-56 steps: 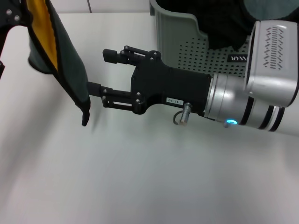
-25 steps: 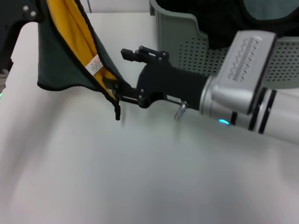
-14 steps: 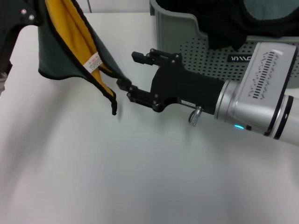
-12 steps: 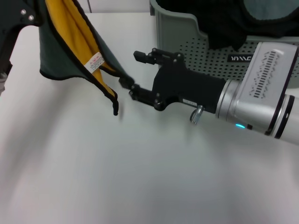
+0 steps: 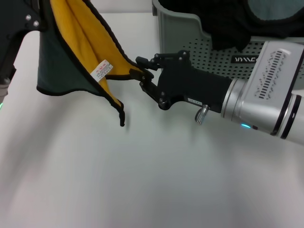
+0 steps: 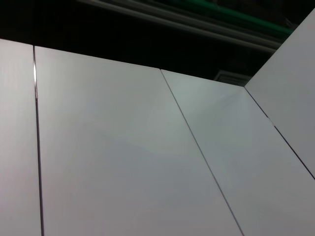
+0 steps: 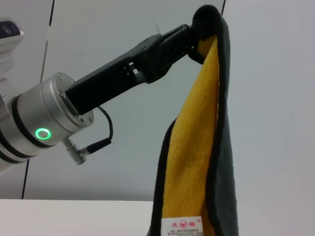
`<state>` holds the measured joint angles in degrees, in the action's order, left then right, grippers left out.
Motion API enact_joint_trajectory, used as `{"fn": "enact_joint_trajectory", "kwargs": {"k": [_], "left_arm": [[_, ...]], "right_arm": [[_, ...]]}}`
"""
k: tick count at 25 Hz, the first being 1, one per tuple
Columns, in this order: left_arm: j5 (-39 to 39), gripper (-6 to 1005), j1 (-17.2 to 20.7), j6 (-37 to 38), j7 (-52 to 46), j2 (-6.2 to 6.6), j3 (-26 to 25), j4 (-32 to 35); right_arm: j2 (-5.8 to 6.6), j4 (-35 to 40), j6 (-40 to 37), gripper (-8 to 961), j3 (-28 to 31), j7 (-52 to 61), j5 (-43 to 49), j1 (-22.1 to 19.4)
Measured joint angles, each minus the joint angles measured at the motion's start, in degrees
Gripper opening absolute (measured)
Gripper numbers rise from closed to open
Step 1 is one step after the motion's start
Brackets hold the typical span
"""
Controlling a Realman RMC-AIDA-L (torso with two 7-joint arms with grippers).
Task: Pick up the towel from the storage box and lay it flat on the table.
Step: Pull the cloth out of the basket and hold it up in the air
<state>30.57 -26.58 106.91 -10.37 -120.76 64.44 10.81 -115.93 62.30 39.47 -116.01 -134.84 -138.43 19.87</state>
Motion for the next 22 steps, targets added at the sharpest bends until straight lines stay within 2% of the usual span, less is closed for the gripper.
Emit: {"fn": "enact_joint_trajectory", "kwargs": {"k": [2,7,13,22], "left_arm": [[0.0,20,0.1,0.3,0.0,0.00,0.0,0.0],[-0.1,20,0.3,0.8,-0.1,0.00,0.0,0.0],[-0.1,20,0.6,1.9,-1.4,0.00,-0.3,0.0],[-0.2,20,1.4,1.9,-1.5,0.00,-0.2,0.0]], "right_arm": [[0.00,0.0,0.1,304,0.0,-0.3,0.0,-0.2],[0.00,0.0,0.2,166,0.1,-0.5,0.0,-0.7],[0.01,0.0,0.2,85,0.2,-0.5,-0.1,-1.1],[0.14,0.0,1.9,65,0.2,-0.5,0.0,-1.2]]}}
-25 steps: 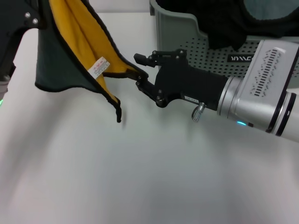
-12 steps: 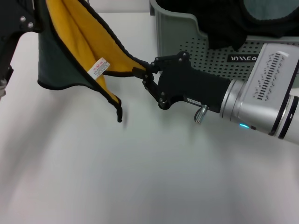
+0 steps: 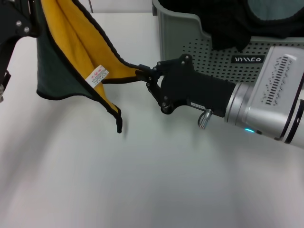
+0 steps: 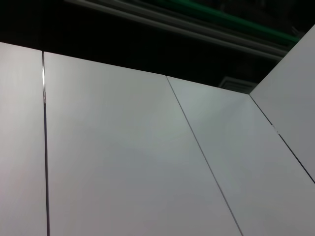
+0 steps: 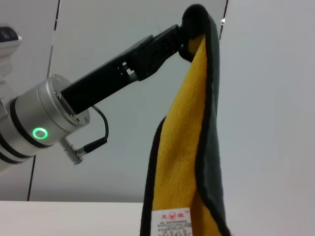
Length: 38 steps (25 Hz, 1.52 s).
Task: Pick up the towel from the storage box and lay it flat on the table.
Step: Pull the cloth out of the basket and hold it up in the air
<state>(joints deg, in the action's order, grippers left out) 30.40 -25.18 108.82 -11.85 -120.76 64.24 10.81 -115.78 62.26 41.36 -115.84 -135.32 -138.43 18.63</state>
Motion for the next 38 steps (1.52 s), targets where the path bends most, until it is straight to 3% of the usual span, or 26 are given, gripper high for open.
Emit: {"fn": "enact_joint_trajectory", "kwargs": {"k": [5,9,11,13,18,24,27,32,35,38], "left_arm": [[0.5,21,1.1,0.1,-0.5,0.12,0.7,0.0],[1.0,20,3.2,0.6,-6.1,0.77,3.4,0.5],[3.2,20,4.9,0.6,-11.7,1.41,4.1,1.5],[6.2,20,6.9,0.7,-15.9,2.04,4.1,3.4],[13.6,21,14.7,0.8,-29.0,2.39,4.1,14.2],[21.1,21,24.9,3.4,-43.4,2.42,3.8,28.8],[22.7,20,29.2,6.5,-46.6,2.11,4.2,33.3],[23.4,21,37.7,7.8,-50.7,1.11,7.6,40.6],[23.4,21,41.8,7.9,-54.5,1.53,9.4,43.6],[23.4,21,43.7,7.9,-55.5,1.67,9.1,44.0]], "right_arm": [[0.25,0.4,0.7,34,0.6,0.6,0.3,-0.7],[1.53,3.6,5.0,10,4.3,4.9,3.0,-2.7],[2.72,8.0,8.8,5,9.5,13.1,9.7,-4.3],[3.08,11.2,13.2,7,14.5,21.0,15.7,-5.2],[1.88,17.5,28.4,12,29.6,38.3,26.6,-5.7],[1.94,23.9,44.6,18,40.1,50.8,27.0,-7.3],[1.81,26.4,49.6,20,41.1,55.1,26.0,-9.0],[1.73,27.8,54.0,25,36.2,58.1,24.5,-11.2],[1.75,24.0,58.2,28,34.6,57.8,21.4,-11.3],[1.77,16.6,59.9,31,34.0,56.6,20.2,-11.2]]}}
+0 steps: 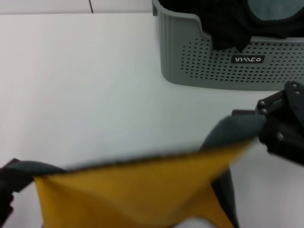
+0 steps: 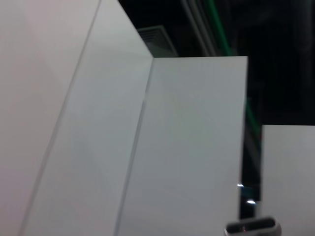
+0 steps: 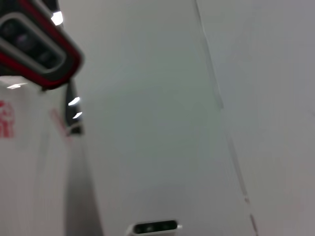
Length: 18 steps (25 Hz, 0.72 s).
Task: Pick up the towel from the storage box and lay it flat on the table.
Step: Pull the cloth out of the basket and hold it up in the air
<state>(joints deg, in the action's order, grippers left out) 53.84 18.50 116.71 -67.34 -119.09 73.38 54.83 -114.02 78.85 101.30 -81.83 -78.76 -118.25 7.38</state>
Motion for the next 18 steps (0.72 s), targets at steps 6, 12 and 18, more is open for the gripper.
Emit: {"fn": "enact_joint_trajectory", "kwargs": {"k": [6,12,18], "left_arm": [[5.9,20,-11.1,-0.5,0.7,-0.01,-11.1,-16.1],[19.1,20,-32.9,-13.0,4.2,2.83,-19.8,-38.7],[20.6,21,-39.1,-25.4,4.3,1.49,-19.3,-39.3]], "right_arm": [[-0.24,-31.5,-1.0,37,4.0,-6.2,0.5,10.7],[0.77,-51.6,-6.5,43,10.6,-11.2,7.7,21.2],[1.40,-50.5,-15.1,48,11.2,-10.1,11.4,23.6]]}}
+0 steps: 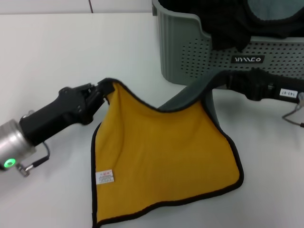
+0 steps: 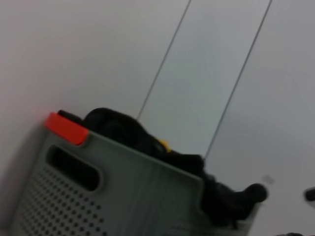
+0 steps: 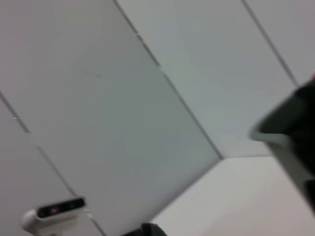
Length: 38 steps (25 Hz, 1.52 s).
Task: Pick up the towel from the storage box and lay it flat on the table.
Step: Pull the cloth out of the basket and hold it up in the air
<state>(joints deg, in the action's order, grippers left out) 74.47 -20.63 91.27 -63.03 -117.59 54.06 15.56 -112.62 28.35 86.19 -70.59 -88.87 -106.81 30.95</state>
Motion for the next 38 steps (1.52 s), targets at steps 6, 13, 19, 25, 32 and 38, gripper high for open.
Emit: {"fn": "enact_joint_trajectory", "kwargs": {"k": [6,13,19,25,32,38], "left_arm": [[-0.4,18,-1.3,-8.3,0.0,-0.51,-0.5,0.6],[0.0,31,-1.8,-17.3,0.0,-1.11,-0.2,1.0],[0.1,43,-1.6,-19.4,1.1,-1.15,-0.2,1.1],[0.1,56,-0.9,-20.3,2.1,-1.18,-0.1,0.9],[0.2,71,0.1,-21.0,2.0,-1.20,-0.2,0.8],[0.2,84,0.3,-21.1,2.0,-1.21,-0.3,0.7]], "right_arm": [[0.74,1.1,-5.8,54,0.0,2.0,4.4,2.0],[-0.55,10.5,-13.4,61,-0.3,14.1,20.2,6.0],[-1.24,13.9,-14.2,67,-0.5,27.3,36.5,14.6],[-2.73,16.6,-11.4,73,-1.1,36.6,50.0,20.8],[-3.37,18.2,-11.2,79,-11.2,45.5,58.2,28.1],[-3.64,17.9,-10.3,85,-17.9,51.5,64.6,31.7]]}}
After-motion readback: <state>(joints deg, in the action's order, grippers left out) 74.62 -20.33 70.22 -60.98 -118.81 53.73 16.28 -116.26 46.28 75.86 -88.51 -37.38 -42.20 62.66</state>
